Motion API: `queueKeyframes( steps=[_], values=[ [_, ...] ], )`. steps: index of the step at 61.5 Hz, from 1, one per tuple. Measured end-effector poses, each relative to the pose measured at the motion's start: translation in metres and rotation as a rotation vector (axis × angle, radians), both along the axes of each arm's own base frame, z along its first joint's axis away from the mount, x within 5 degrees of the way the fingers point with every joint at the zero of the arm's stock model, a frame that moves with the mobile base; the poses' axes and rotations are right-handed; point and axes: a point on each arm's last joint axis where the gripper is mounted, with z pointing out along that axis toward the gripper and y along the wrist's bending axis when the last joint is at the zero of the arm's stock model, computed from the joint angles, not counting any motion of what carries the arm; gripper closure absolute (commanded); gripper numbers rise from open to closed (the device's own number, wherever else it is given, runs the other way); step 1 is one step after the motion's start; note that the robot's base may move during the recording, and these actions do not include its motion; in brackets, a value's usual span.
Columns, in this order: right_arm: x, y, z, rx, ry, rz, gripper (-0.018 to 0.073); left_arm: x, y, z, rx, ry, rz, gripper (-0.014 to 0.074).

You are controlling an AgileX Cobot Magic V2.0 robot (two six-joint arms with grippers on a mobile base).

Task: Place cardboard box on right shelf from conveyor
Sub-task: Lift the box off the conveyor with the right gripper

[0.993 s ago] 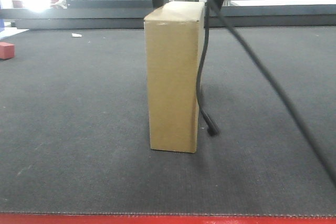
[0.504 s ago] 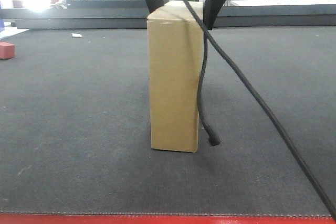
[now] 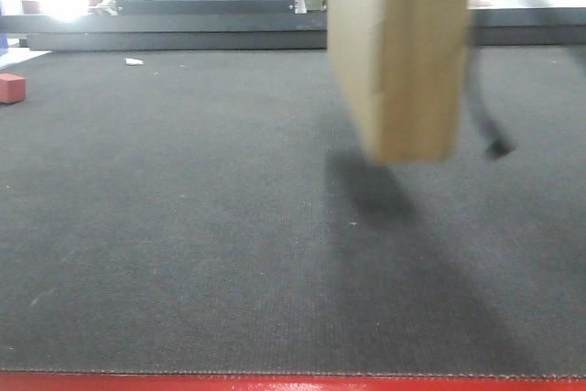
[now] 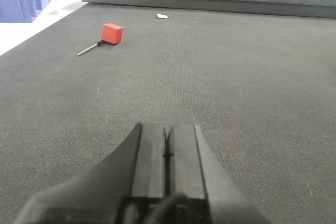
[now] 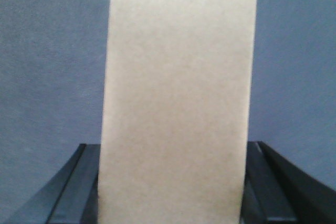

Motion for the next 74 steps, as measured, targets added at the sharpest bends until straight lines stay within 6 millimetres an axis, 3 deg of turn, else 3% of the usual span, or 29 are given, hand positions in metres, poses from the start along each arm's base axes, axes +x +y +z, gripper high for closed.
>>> queueKeyframes(
  steps=[9, 16, 26, 36, 48, 54, 74],
  values=[
    [-0.01, -0.039, 0.027, -0.092, -0.076, 0.088, 0.0349, 0.0, 0.0, 0.0, 0.0, 0.0, 0.0, 0.0712],
    [-0.027, -0.076, 0.036, -0.129, -0.083, 0.074, 0.0349, 0.0, 0.0, 0.0, 0.0, 0.0, 0.0, 0.0712],
    [-0.063, -0.126, 0.032, -0.109, -0.053, -0.023, 0.0349, 0.0, 0.0, 0.0, 0.0, 0.0, 0.0, 0.0713],
    [-0.109, -0.159, 0.007, -0.063, -0.06, -0.108, 0.0349, 0.0, 0.0, 0.0, 0.0, 0.0, 0.0, 0.0713],
    [-0.174, -0.174, -0.027, -0.017, -0.15, -0.141, 0.0349, 0.0, 0.0, 0.0, 0.0, 0.0, 0.0, 0.0713],
    [-0.201, -0.175, -0.035, 0.002, -0.213, -0.137, 0.0349, 0.0, 0.0, 0.0, 0.0, 0.0, 0.0, 0.0713],
    [-0.284, -0.183, -0.021, 0.053, -0.51, -0.137, 0.0349, 0.0, 0.0, 0.0, 0.0, 0.0, 0.0, 0.0712]
  ],
)
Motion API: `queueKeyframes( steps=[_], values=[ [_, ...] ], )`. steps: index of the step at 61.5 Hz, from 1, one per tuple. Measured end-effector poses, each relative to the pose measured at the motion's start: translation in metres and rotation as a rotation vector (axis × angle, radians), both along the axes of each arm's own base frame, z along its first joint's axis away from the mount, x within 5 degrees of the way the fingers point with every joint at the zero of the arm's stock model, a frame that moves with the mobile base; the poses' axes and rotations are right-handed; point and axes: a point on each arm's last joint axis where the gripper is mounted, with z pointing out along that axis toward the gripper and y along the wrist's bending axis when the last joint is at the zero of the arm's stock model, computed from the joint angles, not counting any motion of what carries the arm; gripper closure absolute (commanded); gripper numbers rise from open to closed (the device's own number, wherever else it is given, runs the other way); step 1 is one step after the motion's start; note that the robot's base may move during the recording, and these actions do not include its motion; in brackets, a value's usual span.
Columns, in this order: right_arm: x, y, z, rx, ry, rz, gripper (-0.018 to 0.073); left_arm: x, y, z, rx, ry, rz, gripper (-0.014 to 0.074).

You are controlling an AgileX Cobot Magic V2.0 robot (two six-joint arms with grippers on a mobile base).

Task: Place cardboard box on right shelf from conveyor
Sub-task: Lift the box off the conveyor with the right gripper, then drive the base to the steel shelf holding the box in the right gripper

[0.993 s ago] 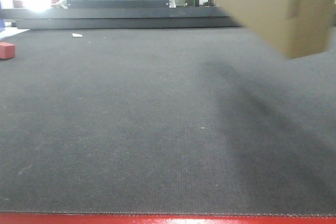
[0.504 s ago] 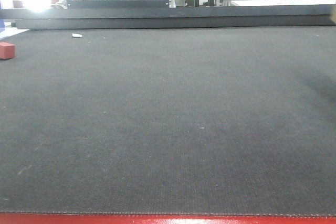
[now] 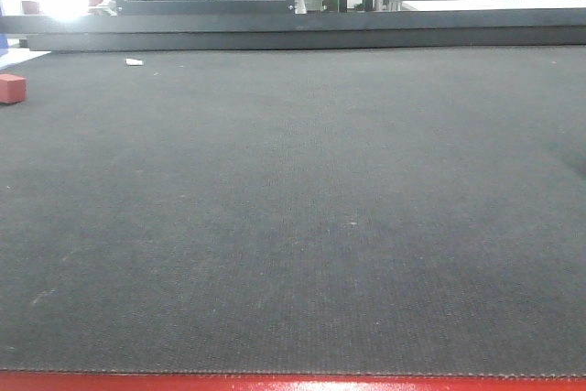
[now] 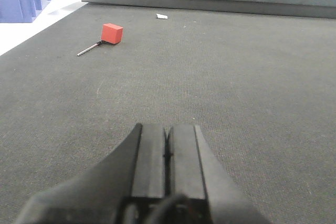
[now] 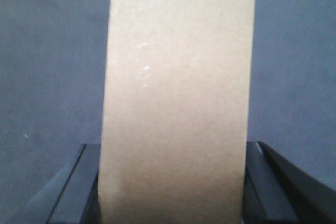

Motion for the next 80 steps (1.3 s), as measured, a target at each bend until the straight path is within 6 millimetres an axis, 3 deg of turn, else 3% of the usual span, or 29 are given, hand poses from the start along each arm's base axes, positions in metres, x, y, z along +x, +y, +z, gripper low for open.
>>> queueKeyframes(
  steps=[11, 21, 80],
  values=[
    [-0.034, -0.003, 0.004, 0.012, -0.126, 0.0, 0.0349, 0.0, 0.0, 0.0, 0.0, 0.0, 0.0, 0.0712],
    [-0.047, -0.004, 0.004, 0.016, -0.166, -0.001, 0.0349, 0.0, 0.0, 0.0, 0.0, 0.0, 0.0, 0.0713],
    [-0.047, -0.004, 0.004, 0.015, -0.167, -0.001, 0.0349, 0.0, 0.0, 0.0, 0.0, 0.0, 0.0, 0.0713]
  ],
)
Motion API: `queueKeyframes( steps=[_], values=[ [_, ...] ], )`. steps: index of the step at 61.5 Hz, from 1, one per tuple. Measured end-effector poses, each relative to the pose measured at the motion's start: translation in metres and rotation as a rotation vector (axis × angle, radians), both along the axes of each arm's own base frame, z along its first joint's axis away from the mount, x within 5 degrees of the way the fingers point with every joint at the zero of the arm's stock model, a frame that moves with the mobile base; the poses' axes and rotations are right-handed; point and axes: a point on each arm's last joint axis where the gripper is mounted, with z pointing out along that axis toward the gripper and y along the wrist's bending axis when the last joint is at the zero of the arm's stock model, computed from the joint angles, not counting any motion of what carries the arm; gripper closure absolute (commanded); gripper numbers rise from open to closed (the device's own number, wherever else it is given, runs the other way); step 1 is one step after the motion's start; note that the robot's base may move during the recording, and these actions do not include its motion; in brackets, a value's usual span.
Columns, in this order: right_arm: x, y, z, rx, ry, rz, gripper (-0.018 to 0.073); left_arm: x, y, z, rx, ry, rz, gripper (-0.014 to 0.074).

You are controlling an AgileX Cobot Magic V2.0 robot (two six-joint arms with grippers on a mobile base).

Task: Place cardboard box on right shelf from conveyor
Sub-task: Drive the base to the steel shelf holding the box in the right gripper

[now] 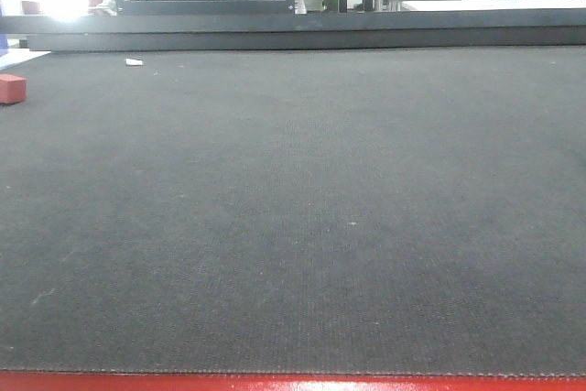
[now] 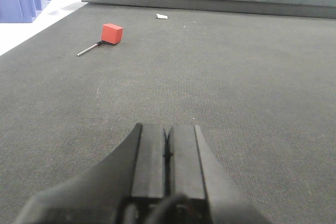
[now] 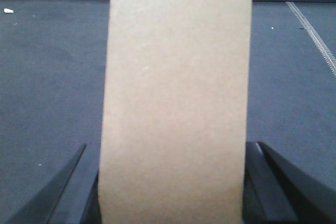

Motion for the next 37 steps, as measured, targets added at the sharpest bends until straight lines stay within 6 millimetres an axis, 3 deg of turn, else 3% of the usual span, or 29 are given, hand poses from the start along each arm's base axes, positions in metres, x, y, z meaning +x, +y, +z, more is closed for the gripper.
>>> queueKeyframes(
  steps=[37],
  values=[
    [0.0, 0.0002, 0.0, 0.002, 0.0, 0.001, 0.0349, 0.0, 0.0, 0.0, 0.0, 0.0, 0.0, 0.0713]
  ],
)
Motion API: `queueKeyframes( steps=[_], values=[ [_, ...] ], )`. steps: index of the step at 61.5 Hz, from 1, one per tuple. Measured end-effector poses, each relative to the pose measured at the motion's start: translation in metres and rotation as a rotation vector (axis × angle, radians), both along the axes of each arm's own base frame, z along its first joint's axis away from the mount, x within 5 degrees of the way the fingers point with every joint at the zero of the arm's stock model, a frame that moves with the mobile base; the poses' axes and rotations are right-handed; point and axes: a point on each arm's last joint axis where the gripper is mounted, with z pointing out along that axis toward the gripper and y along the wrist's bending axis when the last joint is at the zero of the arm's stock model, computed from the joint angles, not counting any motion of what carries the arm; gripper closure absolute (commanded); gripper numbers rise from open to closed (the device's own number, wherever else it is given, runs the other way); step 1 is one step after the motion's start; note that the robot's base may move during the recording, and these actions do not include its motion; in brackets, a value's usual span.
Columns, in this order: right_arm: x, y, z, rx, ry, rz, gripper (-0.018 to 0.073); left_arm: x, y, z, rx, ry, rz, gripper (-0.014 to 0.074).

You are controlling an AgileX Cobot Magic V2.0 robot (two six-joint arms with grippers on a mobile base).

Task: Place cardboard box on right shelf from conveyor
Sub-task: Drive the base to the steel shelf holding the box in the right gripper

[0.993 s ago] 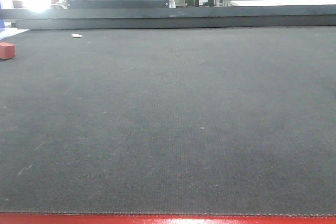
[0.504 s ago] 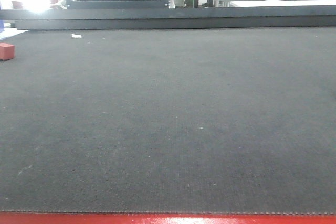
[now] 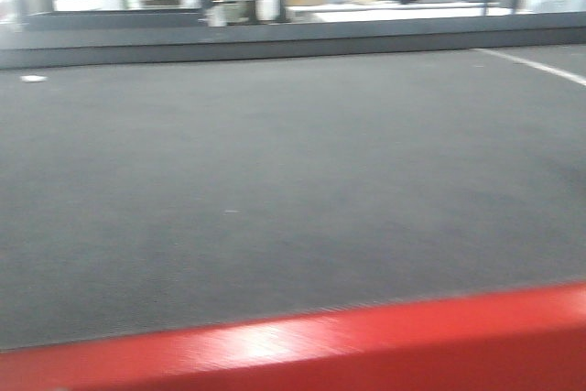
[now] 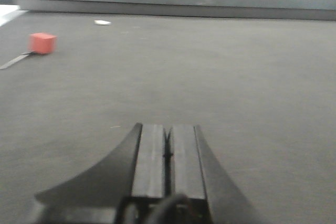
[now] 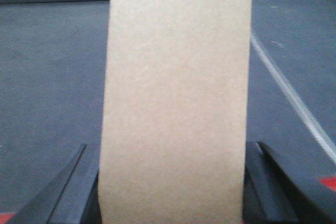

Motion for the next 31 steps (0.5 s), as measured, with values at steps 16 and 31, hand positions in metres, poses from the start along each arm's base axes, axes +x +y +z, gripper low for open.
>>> queueKeyframes(
  steps=[16, 31],
  values=[
    [0.0, 0.0, 0.0, 0.0, 0.0, 0.0, 0.0349, 0.0, 0.0, 0.0, 0.0, 0.0, 0.0, 0.0713],
    [0.0, 0.0, 0.0, 0.0, 0.0, 0.0, 0.0349, 0.0, 0.0, 0.0, 0.0, 0.0, 0.0, 0.0713]
  ],
)
